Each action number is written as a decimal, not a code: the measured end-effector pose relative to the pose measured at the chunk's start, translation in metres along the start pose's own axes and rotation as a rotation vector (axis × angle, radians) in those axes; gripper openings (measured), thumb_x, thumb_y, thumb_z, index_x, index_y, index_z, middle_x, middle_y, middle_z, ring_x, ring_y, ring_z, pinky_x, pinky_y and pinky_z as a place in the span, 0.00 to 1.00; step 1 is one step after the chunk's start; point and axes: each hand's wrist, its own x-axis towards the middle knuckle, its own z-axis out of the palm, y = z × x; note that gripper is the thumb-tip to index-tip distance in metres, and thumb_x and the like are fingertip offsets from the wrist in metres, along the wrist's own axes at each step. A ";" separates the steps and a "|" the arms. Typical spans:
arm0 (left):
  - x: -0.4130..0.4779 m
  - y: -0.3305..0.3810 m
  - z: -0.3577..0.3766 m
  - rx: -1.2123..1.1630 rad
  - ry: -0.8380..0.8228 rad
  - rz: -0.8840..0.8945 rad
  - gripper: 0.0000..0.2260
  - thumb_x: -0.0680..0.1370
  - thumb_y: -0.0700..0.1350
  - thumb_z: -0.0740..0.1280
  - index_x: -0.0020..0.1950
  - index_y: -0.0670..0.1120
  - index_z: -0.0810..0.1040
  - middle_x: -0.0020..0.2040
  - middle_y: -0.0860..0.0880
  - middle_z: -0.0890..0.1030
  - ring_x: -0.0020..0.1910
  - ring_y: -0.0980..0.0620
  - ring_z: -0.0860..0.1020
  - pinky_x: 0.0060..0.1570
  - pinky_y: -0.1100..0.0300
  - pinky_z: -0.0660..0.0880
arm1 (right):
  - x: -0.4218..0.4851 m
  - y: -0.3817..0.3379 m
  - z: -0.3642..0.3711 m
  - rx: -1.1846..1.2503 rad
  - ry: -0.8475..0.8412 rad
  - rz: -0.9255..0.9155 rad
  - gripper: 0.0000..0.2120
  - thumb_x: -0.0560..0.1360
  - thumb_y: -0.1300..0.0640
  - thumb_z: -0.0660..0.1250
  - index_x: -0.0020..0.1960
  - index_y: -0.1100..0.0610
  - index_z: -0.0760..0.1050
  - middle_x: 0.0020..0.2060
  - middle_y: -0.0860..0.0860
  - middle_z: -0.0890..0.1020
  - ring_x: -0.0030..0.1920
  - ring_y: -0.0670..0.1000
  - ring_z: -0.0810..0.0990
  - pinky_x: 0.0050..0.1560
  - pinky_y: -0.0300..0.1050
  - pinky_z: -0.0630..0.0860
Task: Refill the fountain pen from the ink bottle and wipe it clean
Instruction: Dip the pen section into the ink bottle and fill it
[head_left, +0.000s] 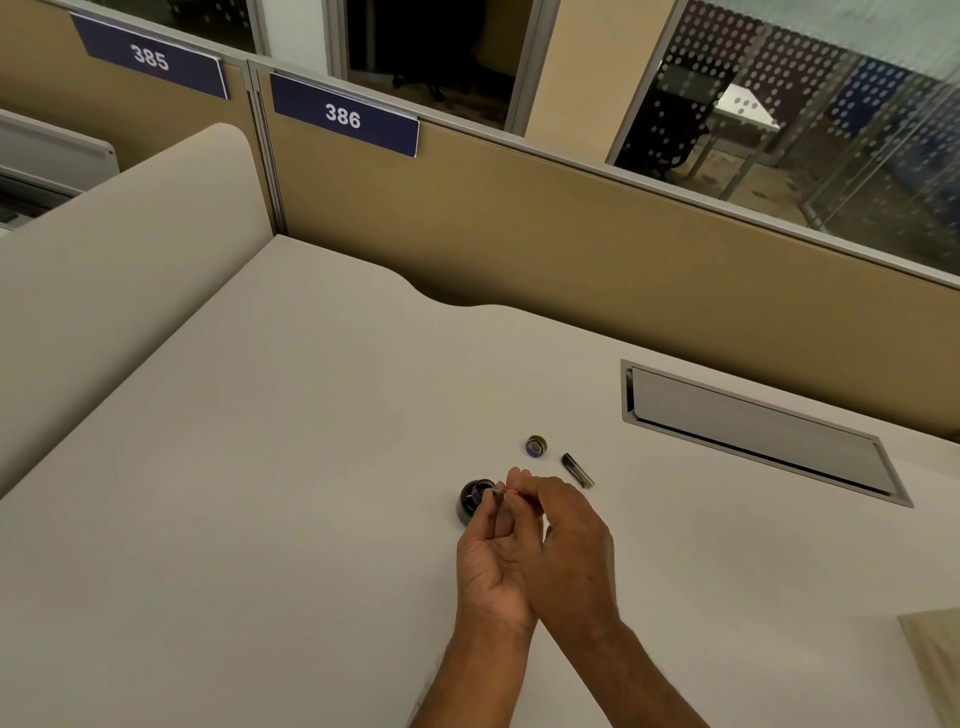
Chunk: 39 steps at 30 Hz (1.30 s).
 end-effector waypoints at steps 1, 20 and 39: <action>0.000 0.000 0.000 0.000 0.005 -0.004 0.12 0.81 0.44 0.65 0.55 0.37 0.83 0.51 0.39 0.86 0.52 0.44 0.85 0.59 0.51 0.80 | 0.001 0.000 0.001 -0.001 0.003 0.002 0.04 0.78 0.56 0.69 0.51 0.53 0.82 0.42 0.45 0.84 0.44 0.45 0.82 0.46 0.34 0.78; -0.001 0.003 0.004 -0.008 -0.004 -0.023 0.13 0.81 0.44 0.65 0.53 0.36 0.84 0.51 0.40 0.86 0.55 0.44 0.83 0.47 0.46 0.83 | 0.005 -0.004 0.004 0.019 0.006 0.050 0.02 0.78 0.55 0.70 0.47 0.51 0.81 0.42 0.43 0.84 0.44 0.43 0.82 0.45 0.39 0.80; -0.002 0.003 0.006 -0.051 -0.032 -0.027 0.13 0.81 0.45 0.65 0.56 0.36 0.83 0.52 0.39 0.86 0.47 0.40 0.87 0.39 0.44 0.85 | 0.008 -0.001 0.008 0.027 -0.008 0.039 0.03 0.78 0.55 0.70 0.50 0.52 0.82 0.43 0.43 0.84 0.45 0.41 0.82 0.48 0.35 0.80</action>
